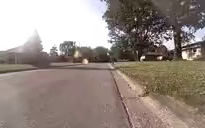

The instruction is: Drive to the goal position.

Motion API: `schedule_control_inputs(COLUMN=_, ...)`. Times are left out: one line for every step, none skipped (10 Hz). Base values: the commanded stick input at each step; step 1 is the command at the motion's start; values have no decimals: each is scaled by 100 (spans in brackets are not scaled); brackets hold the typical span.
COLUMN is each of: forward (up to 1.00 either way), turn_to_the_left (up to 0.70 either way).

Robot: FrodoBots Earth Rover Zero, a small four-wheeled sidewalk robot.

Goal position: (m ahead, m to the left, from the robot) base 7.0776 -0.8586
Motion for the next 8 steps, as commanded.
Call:
schedule_control_inputs(forward=85, turn_to_the_left=0)
schedule_control_inputs(forward=85, turn_to_the_left=0)
schedule_control_inputs(forward=85, turn_to_the_left=0)
schedule_control_inputs(forward=85, turn_to_the_left=0)
schedule_control_inputs(forward=85, turn_to_the_left=0)
schedule_control_inputs(forward=85, turn_to_the_left=-11)
schedule_control_inputs(forward=85, turn_to_the_left=-26)
schedule_control_inputs(forward=85, turn_to_the_left=-31)
